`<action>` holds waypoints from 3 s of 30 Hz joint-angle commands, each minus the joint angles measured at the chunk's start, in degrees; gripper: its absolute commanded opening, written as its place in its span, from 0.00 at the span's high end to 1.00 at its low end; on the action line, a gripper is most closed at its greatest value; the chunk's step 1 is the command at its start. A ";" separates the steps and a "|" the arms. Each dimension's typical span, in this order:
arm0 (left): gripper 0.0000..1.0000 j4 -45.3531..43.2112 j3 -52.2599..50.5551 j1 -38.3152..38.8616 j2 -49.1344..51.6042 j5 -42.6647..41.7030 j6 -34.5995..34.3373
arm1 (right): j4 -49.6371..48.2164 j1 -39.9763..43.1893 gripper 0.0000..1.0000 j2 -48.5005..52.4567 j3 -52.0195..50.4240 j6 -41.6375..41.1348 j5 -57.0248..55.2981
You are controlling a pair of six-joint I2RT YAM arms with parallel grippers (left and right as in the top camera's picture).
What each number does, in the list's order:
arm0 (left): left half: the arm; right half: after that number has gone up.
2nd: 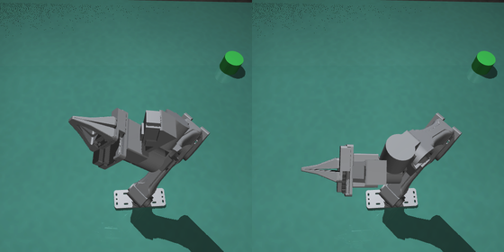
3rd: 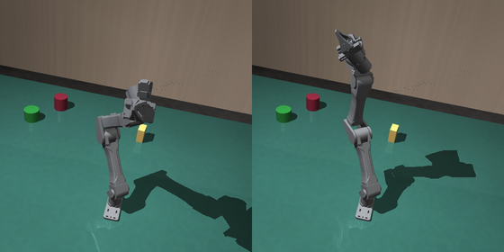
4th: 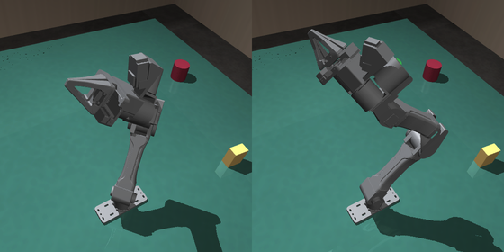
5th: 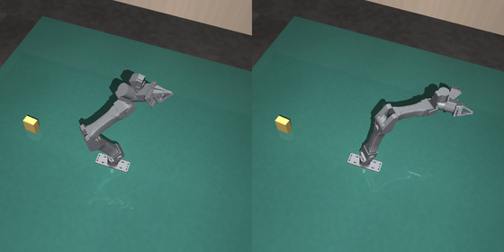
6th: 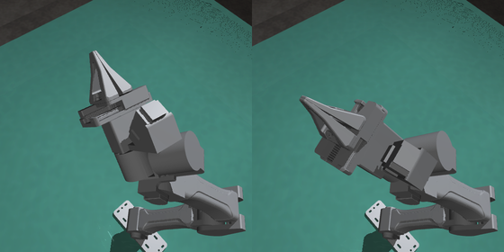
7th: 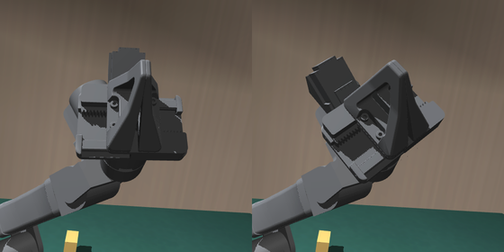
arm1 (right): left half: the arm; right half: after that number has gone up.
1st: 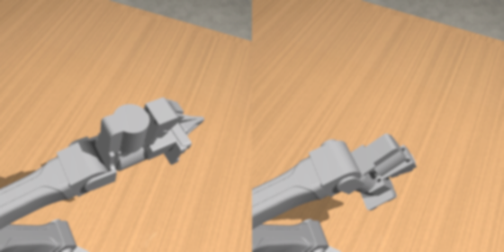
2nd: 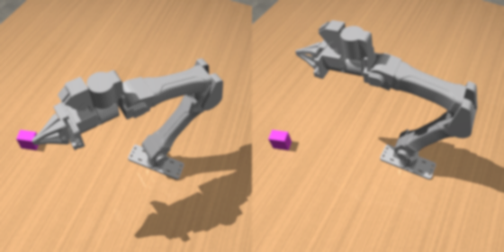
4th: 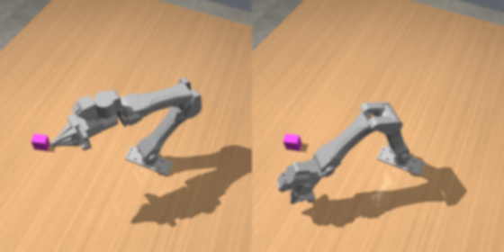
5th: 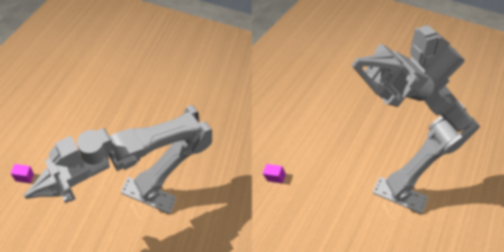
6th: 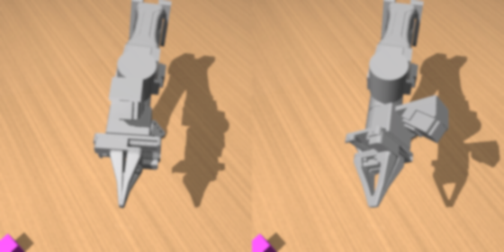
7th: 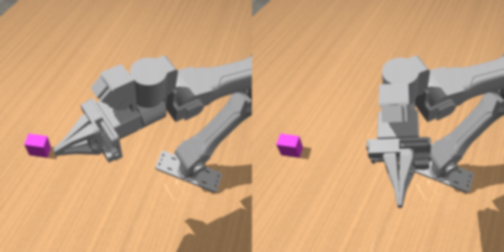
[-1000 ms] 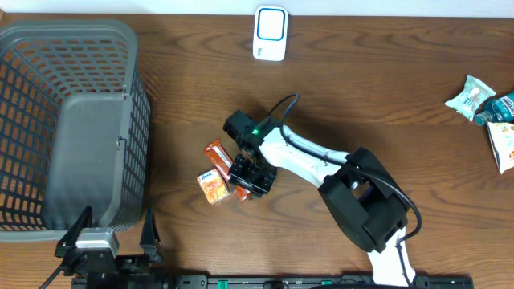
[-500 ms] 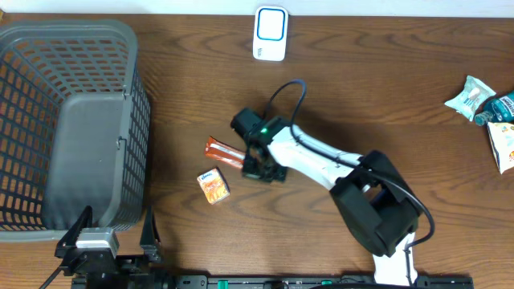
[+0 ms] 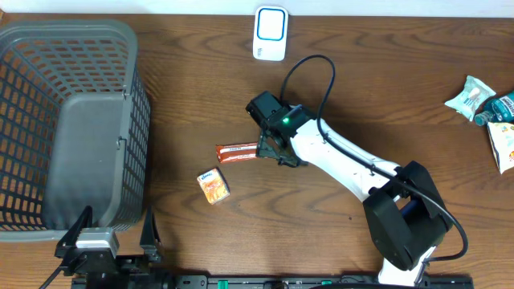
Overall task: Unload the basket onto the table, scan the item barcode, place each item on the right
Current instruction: 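Lift the red bar with the right gripper and turn it, then carry the red bar toward the scanner with the right gripper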
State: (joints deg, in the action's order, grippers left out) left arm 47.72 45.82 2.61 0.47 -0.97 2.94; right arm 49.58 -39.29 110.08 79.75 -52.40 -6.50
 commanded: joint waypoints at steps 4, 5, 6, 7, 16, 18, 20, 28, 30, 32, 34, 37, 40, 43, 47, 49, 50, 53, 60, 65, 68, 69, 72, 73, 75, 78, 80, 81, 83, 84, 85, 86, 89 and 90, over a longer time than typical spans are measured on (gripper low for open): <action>0.02 -0.15 0.24 -0.35 -0.28 -0.09 -0.26 | -10.40 1.44 0.03 -0.68 -0.26 18.32 4.28; 0.02 -0.15 0.24 -0.35 -0.28 -0.09 -0.26 | -11.65 1.29 0.01 -0.68 -0.26 28.63 4.87; 0.02 -0.15 0.24 -0.35 -0.28 -0.11 -0.26 | -11.69 1.22 0.01 -0.68 -0.26 36.35 5.18; 0.02 -0.15 0.24 -0.35 -0.28 -0.09 -0.26 | -11.65 1.20 0.01 -0.68 -0.26 44.70 4.33; 0.02 -0.15 0.24 -0.35 -0.28 -0.09 -0.26 | -8.55 3.41 0.01 -0.28 -0.28 78.20 10.82; 0.02 -0.15 0.24 -0.35 -0.28 -0.09 -0.26 | -9.44 4.92 0.01 0.17 -0.28 81.64 16.87; 0.02 -0.15 0.24 -0.35 -0.28 -0.11 -0.26 | -10.58 6.51 0.04 0.72 -0.26 82.97 21.11; 0.02 -0.15 0.24 -0.35 -0.28 -0.09 -0.26 | -11.72 11.17 0.46 1.99 -0.24 83.80 33.77; 0.02 -0.15 0.24 -0.35 -0.28 -0.09 -0.26 | -12.61 10.78 0.41 2.80 -0.24 84.21 34.51; 0.02 -0.15 0.24 -0.35 -0.28 -0.11 -0.26 | -13.77 10.01 0.36 4.20 -0.24 84.21 34.49; 0.02 -0.15 0.24 -0.35 -0.28 -0.11 -0.26 | -15.15 9.22 0.36 6.21 -0.22 84.21 34.38; 0.02 -0.15 0.24 -0.35 -0.28 -0.09 -0.26 | -16.46 9.16 0.37 8.70 0.20 84.17 34.23; 0.02 -0.15 0.24 -0.35 -0.28 -0.11 -0.26 | -16.37 9.31 0.39 10.47 1.51 83.54 34.58; 0.02 -0.15 0.24 -0.35 -0.28 -0.09 -0.26 | -15.96 9.29 0.40 11.32 1.84 83.56 37.11; 0.02 -0.15 0.24 -0.35 -0.28 -0.09 -0.26 | -13.81 9.22 0.47 12.72 1.84 83.76 36.89; 0.02 -0.15 0.24 -0.35 -0.28 -0.09 -0.26 | -11.87 9.18 0.50 13.79 1.84 85.37 36.61; 0.02 -0.15 0.24 -0.35 -0.28 -0.09 -0.26 | -10.93 9.20 0.51 14.29 1.84 86.23 36.52; 0.02 -0.15 0.24 -0.35 -0.28 -0.11 -0.26 | -8.70 9.22 0.56 16.98 1.84 87.69 34.64; 0.02 -0.15 0.24 -0.35 -0.28 -0.09 -0.26 | -5.84 10.23 0.88 22.32 1.84 88.35 32.44; 0.02 -0.15 0.24 -0.35 -0.28 -0.09 -0.26 | -4.13 10.21 0.99 22.58 1.88 89.11 26.45; 0.02 -0.15 0.24 -0.35 -0.28 -0.09 -0.26 | -4.02 10.36 0.99 22.51 3.13 86.05 23.28; 0.02 -0.15 0.24 -0.35 -0.28 -0.11 -0.26 | -3.87 10.45 0.99 22.38 4.28 83.47 21.35; 0.02 -0.15 0.24 -0.35 -0.28 -0.09 -0.26 | -2.73 10.47 0.99 21.35 8.41 77.09 15.67; 0.02 -0.15 0.24 -0.35 -0.28 -0.09 -0.26 | -2.10 10.47 0.99 20.74 9.99 76.32 14.21; 0.02 -0.15 0.24 -0.35 -0.28 -0.09 -0.26 | -1.51 10.38 0.99 19.17 12.46 76.22 12.28; 0.02 -0.15 0.24 -0.35 -0.28 -0.11 -0.26 | -3.04 10.32 0.99 15.45 14.08 76.78 9.20; 0.02 -0.15 0.24 -0.35 -0.28 -0.09 -0.26 | -4.72 10.32 0.99 12.70 14.05 77.88 8.96; 0.02 -0.15 0.24 -0.35 -0.28 -0.09 -0.26 | -5.49 10.32 0.99 11.39 14.05 78.03 8.94; 0.02 -0.15 0.24 -0.35 -0.28 -0.09 -0.26 | -6.88 10.32 0.99 9.25 14.05 78.23 8.92; 0.02 -0.15 0.24 -0.35 -0.28 -0.09 -0.26 | -7.69 10.32 0.99 8.28 14.05 78.18 8.46; 0.02 -0.15 0.24 -0.35 -0.28 -0.11 -0.26 | -8.55 10.25 0.99 7.54 14.05 78.18 7.48; 0.02 -0.15 0.24 -0.35 -0.28 -0.09 -0.26 | -9.42 10.19 0.99 6.91 14.05 78.18 6.08; 0.02 -0.15 0.24 -0.35 -0.28 -0.09 -0.26 | -11.02 9.64 0.99 6.03 14.05 78.16 1.88; 0.02 -0.15 0.24 -0.35 -0.28 -0.09 -0.26 | -11.13 9.33 0.99 6.03 14.05 78.16 1.14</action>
State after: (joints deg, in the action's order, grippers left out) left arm 47.72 45.82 2.61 0.47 -0.97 2.94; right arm 38.83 -29.32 117.82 93.17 25.98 0.27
